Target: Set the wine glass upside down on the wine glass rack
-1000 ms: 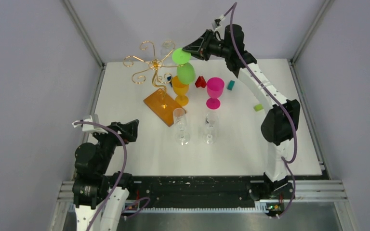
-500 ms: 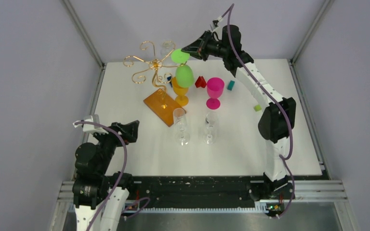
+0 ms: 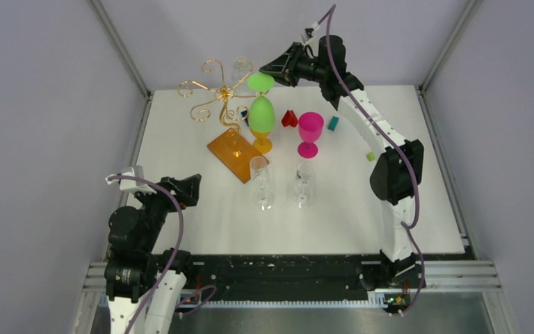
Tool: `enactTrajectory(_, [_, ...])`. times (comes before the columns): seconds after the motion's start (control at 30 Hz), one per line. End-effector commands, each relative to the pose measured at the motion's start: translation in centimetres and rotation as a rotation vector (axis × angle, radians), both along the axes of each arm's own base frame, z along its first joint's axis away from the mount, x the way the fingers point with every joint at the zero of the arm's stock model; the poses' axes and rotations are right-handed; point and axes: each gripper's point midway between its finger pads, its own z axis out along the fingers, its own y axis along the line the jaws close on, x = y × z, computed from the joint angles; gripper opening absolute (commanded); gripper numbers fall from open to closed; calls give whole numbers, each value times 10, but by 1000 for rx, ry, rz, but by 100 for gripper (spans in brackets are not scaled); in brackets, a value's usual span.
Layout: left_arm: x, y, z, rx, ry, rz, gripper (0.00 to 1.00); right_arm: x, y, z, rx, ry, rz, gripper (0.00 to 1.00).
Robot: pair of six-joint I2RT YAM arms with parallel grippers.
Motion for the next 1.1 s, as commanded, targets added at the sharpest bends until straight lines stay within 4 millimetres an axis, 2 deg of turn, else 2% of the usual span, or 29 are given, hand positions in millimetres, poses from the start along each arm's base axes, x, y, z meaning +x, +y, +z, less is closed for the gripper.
enactTrajectory(0.0, [-1, -2, 11, 4, -41, -13, 97, -3, 6, 23, 30, -75, 19, 25])
enactTrajectory(0.2, [-3, -1, 10, 10, -40, -9, 97, 0, 3, 31, 23, -95, 9, 35])
enactTrajectory(0.3, [-5, 0, 11, 11, -42, -5, 97, 3, -1, 34, 22, -101, -3, 48])
enactTrajectory(0.4, [-6, 1, 11, 13, -40, -2, 97, 7, -8, 34, 19, -99, -18, 56])
enactTrajectory(0.5, [-7, 1, 12, 17, -40, -3, 97, 12, -18, 36, 18, -102, -40, 58])
enactTrajectory(0.67, [-8, 1, 12, 21, -40, -1, 97, 23, -48, 40, 1, -119, -112, 59])
enactTrajectory(0.77, [-7, 1, 13, 21, -41, -4, 97, 33, -73, 27, -39, -107, -174, 59])
enactTrajectory(0.9, [-7, 0, 13, 18, -40, -7, 97, 48, -106, -4, -139, -72, -271, 59])
enactTrajectory(1.0, [-7, -2, 15, 14, -41, -17, 96, 58, -120, -29, -231, -55, -317, 59])
enactTrajectory(1.07, [-7, -3, 16, 16, -47, -24, 95, 62, -123, -44, -294, -45, -321, 59])
